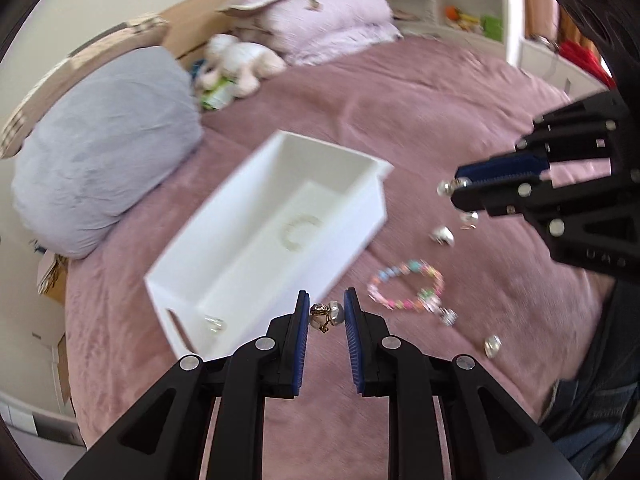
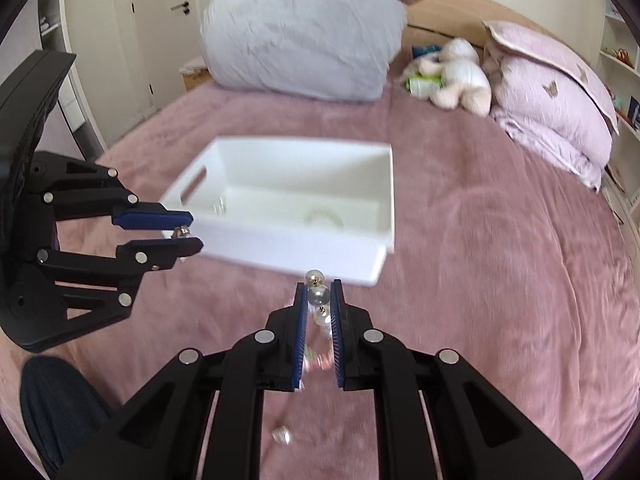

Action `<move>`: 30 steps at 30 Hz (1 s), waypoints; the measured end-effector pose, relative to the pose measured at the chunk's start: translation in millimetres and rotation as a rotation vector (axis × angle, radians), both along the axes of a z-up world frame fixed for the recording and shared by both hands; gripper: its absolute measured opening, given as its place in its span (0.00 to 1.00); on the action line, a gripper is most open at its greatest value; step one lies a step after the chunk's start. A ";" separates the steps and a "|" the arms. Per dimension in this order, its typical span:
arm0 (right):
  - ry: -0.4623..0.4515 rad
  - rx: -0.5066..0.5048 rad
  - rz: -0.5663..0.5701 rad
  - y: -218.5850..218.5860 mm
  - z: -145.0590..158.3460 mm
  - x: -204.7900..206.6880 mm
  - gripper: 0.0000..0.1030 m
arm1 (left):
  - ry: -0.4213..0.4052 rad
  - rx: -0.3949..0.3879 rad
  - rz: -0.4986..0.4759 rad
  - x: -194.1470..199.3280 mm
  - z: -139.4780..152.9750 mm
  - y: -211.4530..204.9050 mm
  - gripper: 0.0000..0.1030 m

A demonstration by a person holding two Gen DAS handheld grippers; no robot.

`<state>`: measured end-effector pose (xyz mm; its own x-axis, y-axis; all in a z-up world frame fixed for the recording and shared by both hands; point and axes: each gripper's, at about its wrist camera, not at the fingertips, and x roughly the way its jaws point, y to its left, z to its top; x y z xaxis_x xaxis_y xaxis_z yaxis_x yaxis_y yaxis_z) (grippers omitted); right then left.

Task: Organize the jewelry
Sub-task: 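Carry both studs over the white box and open both tools to release them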

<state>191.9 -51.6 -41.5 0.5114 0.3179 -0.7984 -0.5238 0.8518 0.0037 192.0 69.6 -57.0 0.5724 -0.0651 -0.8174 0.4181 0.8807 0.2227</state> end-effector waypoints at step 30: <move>0.089 0.002 -0.059 80.8 -61.1 141.6 0.17 | 0.062 -0.028 0.375 139.1 -79.0 93.8 0.33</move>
<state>333.5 29.2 -102.6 0.4565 0.2911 -0.8408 -0.4699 0.8813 0.0500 331.1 163.3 -136.0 0.5100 0.1170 -0.8522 0.0776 0.9804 0.1810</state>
